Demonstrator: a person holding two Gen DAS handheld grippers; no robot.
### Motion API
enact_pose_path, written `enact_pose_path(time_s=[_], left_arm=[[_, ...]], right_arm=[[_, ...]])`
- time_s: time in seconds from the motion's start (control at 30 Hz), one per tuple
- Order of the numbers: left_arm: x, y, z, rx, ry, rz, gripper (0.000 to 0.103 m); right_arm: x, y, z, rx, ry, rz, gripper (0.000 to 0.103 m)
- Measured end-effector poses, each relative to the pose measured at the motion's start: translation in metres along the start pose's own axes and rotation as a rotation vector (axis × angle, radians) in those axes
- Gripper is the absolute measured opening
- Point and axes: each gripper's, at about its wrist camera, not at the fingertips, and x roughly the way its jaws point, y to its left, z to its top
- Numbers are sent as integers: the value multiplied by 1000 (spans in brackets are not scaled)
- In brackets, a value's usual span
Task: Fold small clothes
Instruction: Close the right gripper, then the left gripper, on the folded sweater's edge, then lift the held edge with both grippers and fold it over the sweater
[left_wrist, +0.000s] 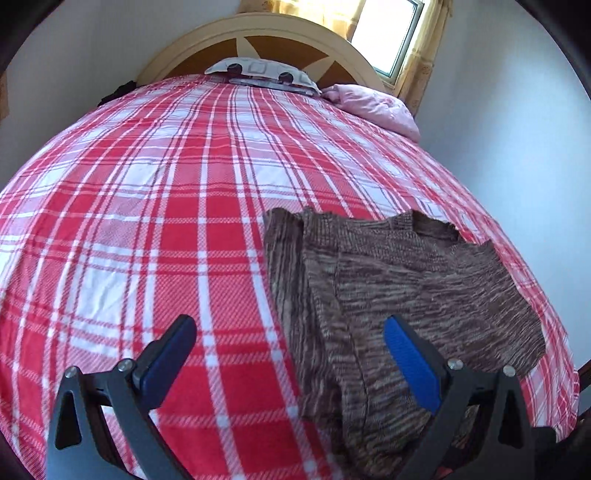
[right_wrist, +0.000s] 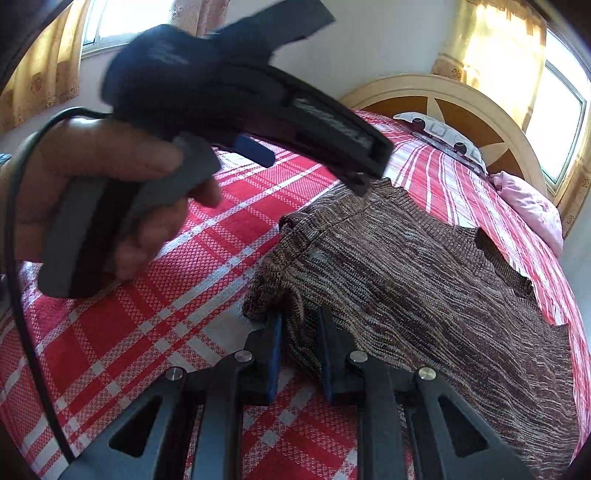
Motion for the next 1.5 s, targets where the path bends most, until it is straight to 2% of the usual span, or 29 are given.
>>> enact_pose_path(time_s=[0.2, 0.27, 0.3, 0.33, 0.37, 0.4, 0.47, 0.77, 0.93, 1.3, 1.5], left_arm=[[25, -1, 10, -31, 58, -36, 101], [35, 0, 10, -51, 103, -60, 81], [35, -1, 10, -41, 96, -51, 78], [33, -3, 9, -32, 94, -58, 66], [33, -4, 9, -26, 101, -78, 38], [34, -5, 8, -21, 113, -83, 27], [33, -1, 7, -49, 108, -92, 11], [16, 5, 2, -155, 74, -148, 7], [5, -3, 9, -175, 43, -174, 7], [-11, -31, 32, -192, -36, -249, 6], [-15, -55, 45, -183, -64, -283, 6]], right_arm=[[0, 1, -1, -2, 1, -2, 18], [0, 1, -1, -5, 0, -5, 18], [0, 1, -1, -6, 1, -5, 18], [0, 2, -1, -6, 1, -5, 18], [-1, 2, -1, -7, 1, -4, 17], [-1, 3, -1, -9, 0, -1, 14], [-3, 3, -1, -14, -2, 7, 9], [-27, -25, -1, 108, -55, 75, 8], [-43, -30, -4, 104, -85, 66, 7], [-84, -62, -7, 177, -170, 55, 7], [-105, -91, -10, 224, -212, 27, 7]])
